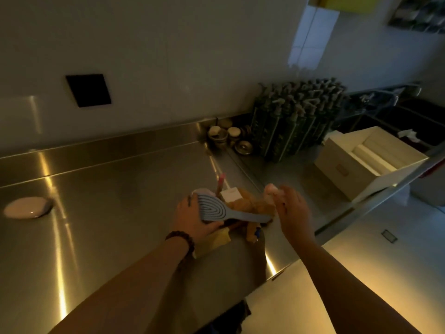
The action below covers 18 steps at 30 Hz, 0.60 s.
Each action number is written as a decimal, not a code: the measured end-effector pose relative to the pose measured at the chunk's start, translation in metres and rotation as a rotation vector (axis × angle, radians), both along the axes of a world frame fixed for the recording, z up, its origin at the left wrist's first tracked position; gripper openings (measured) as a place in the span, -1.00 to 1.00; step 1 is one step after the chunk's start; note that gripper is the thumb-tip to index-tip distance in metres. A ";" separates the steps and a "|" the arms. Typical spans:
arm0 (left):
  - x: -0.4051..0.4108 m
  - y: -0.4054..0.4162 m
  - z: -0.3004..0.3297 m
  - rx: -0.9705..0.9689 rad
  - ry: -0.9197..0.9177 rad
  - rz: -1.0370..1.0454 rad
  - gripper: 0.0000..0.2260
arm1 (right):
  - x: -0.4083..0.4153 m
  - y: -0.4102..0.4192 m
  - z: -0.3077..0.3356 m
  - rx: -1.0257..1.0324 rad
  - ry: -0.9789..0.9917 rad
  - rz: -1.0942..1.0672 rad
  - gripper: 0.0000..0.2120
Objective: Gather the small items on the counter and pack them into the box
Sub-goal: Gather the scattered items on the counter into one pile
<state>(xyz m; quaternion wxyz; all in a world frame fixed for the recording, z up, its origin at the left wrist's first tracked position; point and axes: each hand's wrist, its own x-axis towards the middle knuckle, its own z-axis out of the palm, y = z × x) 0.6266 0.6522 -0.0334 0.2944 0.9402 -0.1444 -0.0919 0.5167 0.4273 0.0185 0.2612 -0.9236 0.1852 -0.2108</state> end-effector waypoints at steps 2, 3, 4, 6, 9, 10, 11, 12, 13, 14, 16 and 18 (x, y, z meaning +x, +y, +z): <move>0.000 -0.014 -0.003 0.043 0.013 -0.045 0.04 | 0.010 -0.016 -0.002 0.031 0.001 -0.007 -0.70; 0.001 -0.018 -0.005 0.061 0.015 -0.052 0.04 | 0.016 -0.022 -0.003 0.054 0.012 -0.007 -0.70; 0.004 -0.020 -0.007 0.077 0.010 -0.055 0.04 | 0.023 -0.026 -0.004 0.069 0.028 0.006 -0.72; 0.008 -0.023 -0.008 0.165 -0.025 -0.075 0.02 | 0.042 -0.032 -0.004 0.103 0.075 0.051 -0.76; 0.012 -0.026 -0.006 0.310 -0.103 -0.138 0.01 | 0.073 -0.036 -0.015 0.094 0.157 0.098 -0.74; 0.013 -0.028 -0.005 0.325 -0.111 -0.157 0.01 | 0.082 -0.036 -0.021 0.079 0.170 0.109 -0.73; 0.013 -0.029 -0.005 0.332 -0.102 -0.170 -0.01 | 0.090 -0.036 -0.027 0.074 0.182 0.118 -0.73; 0.013 -0.031 -0.004 0.338 -0.083 -0.179 -0.02 | 0.096 -0.036 -0.034 0.058 0.209 0.130 -0.72; 0.013 -0.033 -0.004 0.344 -0.068 -0.181 -0.04 | 0.099 -0.036 -0.042 0.034 0.262 0.148 -0.69; 0.013 -0.034 -0.004 0.351 -0.067 -0.179 -0.05 | 0.100 -0.036 -0.047 0.006 0.329 0.165 -0.65; 0.012 -0.036 -0.007 0.345 -0.071 -0.173 -0.05 | 0.100 -0.035 -0.051 0.027 0.395 0.182 -0.69; 0.012 -0.036 -0.011 0.322 -0.058 -0.172 -0.05 | 0.098 -0.036 -0.053 0.078 0.369 0.202 -0.77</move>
